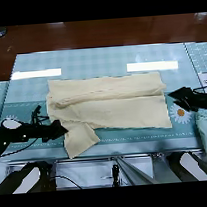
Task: Fold the shirts.
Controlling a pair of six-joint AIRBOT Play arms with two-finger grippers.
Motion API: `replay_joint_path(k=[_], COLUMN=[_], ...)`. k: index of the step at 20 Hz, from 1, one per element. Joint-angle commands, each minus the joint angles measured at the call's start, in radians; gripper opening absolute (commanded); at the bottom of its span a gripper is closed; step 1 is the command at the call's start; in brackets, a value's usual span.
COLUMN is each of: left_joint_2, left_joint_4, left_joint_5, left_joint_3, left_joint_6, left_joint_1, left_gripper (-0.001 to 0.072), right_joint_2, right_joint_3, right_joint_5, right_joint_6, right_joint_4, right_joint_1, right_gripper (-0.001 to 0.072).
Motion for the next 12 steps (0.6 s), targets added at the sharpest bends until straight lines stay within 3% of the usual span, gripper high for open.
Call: replay_joint_path(k=[1, 4, 8, 12], left_joint_2=[-0.005, -0.003, -0.003, -0.003], left_joint_4=[-0.066, -0.066, -0.066, -0.066], left_joint_5=[-0.018, -0.025, -0.022, -0.021], left_joint_3=[0.009, 0.038, 0.045, 0.045], left_joint_6=[0.037, 0.047, 0.048, 0.048], left_joint_1=[-0.051, -0.041, -0.042, -0.042], left_gripper=[0.0022, 0.0022, 0.0023, 0.0023], right_joint_2=[0.0, -0.035, -0.117, -0.178], right_joint_3=[-0.017, -0.034, -0.034, -0.034], right_joint_5=[0.119, 0.206, 0.23, 0.148], right_joint_6=[0.207, 0.269, 0.254, 0.243], right_joint_4=[-0.368, -0.535, -0.517, -0.446], right_joint_1=[-0.092, 0.021, 0.167, 0.192], right_gripper=[0.0631, 0.0631, 0.0631, 0.0631])
